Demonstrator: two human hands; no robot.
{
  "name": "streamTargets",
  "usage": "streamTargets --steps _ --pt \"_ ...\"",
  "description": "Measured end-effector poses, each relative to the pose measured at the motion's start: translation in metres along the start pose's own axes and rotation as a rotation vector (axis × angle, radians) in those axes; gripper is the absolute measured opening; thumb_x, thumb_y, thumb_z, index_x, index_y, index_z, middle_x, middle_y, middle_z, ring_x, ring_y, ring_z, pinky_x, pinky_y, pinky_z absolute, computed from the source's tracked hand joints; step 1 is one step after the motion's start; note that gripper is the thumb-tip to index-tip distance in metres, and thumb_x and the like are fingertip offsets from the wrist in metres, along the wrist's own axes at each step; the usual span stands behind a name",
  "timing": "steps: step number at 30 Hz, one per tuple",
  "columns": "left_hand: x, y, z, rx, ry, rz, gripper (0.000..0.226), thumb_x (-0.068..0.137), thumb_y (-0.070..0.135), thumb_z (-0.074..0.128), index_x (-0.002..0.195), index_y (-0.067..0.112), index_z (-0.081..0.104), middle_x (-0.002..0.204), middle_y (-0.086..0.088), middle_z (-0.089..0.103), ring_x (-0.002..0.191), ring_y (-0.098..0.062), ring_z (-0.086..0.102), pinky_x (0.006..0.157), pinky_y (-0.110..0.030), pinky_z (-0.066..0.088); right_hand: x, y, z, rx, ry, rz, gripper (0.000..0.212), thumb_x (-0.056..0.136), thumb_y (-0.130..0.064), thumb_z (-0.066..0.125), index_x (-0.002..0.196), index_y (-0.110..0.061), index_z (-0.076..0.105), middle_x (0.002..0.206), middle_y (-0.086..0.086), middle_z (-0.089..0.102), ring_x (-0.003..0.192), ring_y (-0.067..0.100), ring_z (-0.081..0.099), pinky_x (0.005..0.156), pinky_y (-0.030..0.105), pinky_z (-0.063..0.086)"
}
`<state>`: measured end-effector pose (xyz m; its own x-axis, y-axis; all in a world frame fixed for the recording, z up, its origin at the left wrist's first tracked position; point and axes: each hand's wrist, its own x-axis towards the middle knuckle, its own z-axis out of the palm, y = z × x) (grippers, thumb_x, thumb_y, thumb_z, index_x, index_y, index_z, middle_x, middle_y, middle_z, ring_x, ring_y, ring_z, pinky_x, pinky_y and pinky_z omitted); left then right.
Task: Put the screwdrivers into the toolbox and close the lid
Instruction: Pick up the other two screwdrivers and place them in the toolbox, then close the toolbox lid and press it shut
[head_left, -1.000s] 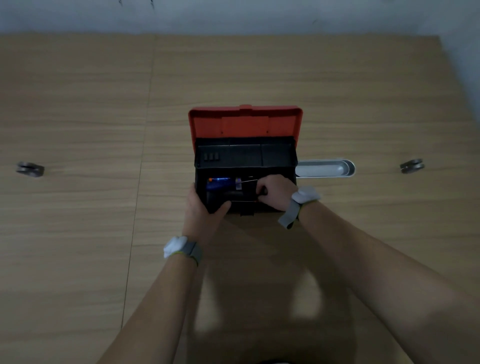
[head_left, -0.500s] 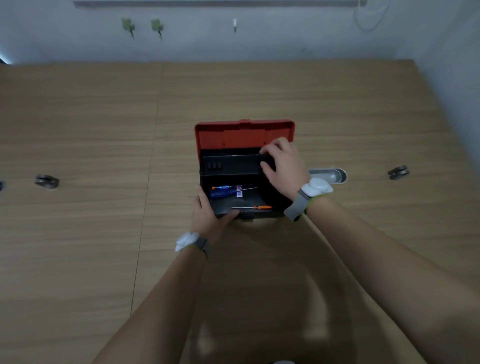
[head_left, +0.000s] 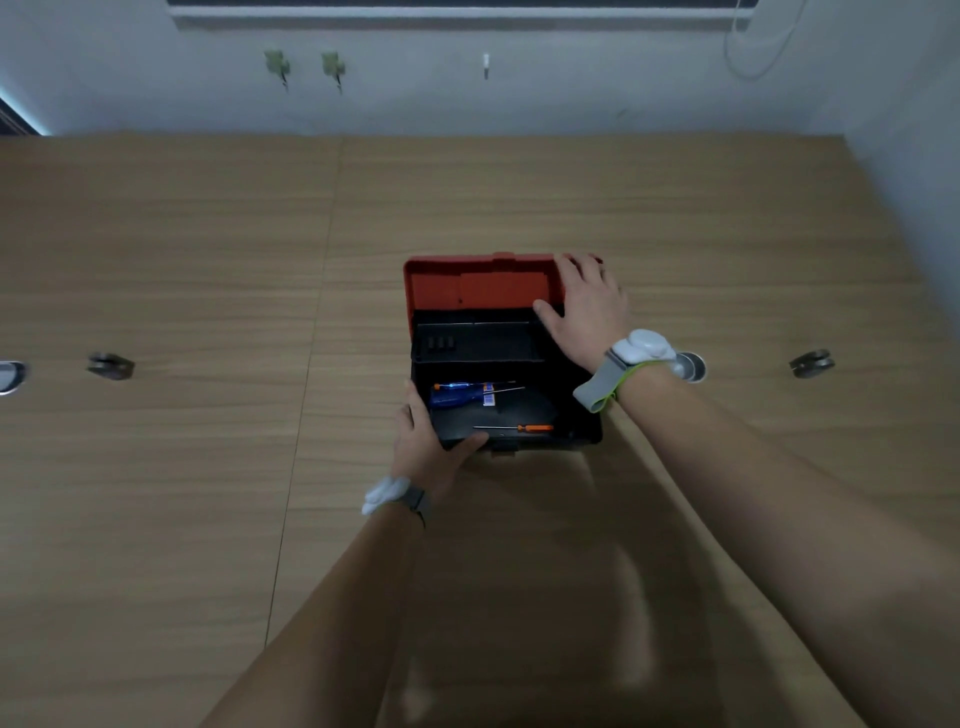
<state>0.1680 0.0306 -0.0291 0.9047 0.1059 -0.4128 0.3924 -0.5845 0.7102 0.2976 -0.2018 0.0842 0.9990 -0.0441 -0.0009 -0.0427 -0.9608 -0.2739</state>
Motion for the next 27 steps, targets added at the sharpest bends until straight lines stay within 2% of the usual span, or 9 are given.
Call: streamTargets --steps 6,14,20,27 --pt "0.001 0.002 0.001 -0.006 0.008 -0.002 0.14 0.074 0.065 0.085 0.164 0.03 -0.017 0.157 -0.005 0.031 0.145 -0.034 0.043 0.119 -0.048 0.043 0.009 0.0 -0.006 -0.04 0.02 0.019 0.061 0.093 -0.048 0.063 0.147 -0.023 0.049 0.146 0.007 0.048 0.129 0.04 0.047 0.104 0.051 0.044" --pt "-0.005 0.008 0.003 0.018 0.028 -0.019 0.139 0.073 0.065 0.085 0.165 0.031 -0.013 0.159 -0.01 0.033 0.143 -0.036 0.047 0.118 -0.049 0.044 -0.008 0.01 -0.012 0.041 0.016 -0.008 0.056 0.094 -0.043 0.064 0.144 -0.025 0.048 0.155 0.004 0.045 0.149 0.035 0.035 0.116 0.052 0.037" --pt "-0.014 0.014 0.006 -0.006 0.123 -0.037 0.134 0.071 0.056 0.092 0.168 0.032 0.002 0.152 -0.013 0.044 0.137 -0.037 0.053 0.112 -0.04 0.045 -0.027 0.013 -0.027 0.065 0.045 -0.04 0.047 0.093 -0.041 0.065 0.136 -0.027 0.053 0.138 0.0 0.057 0.136 0.032 0.047 0.103 0.05 0.047" --pt "-0.02 0.021 0.003 0.015 0.153 -0.08 0.129 0.068 0.06 0.092 0.165 0.042 0.009 0.149 -0.016 0.046 0.13 -0.044 0.058 0.108 -0.051 0.052 -0.045 0.022 -0.029 0.068 0.025 -0.084 0.052 0.098 -0.042 0.06 0.147 -0.027 0.049 0.149 -0.003 0.05 0.139 0.034 0.042 0.108 0.048 0.045"
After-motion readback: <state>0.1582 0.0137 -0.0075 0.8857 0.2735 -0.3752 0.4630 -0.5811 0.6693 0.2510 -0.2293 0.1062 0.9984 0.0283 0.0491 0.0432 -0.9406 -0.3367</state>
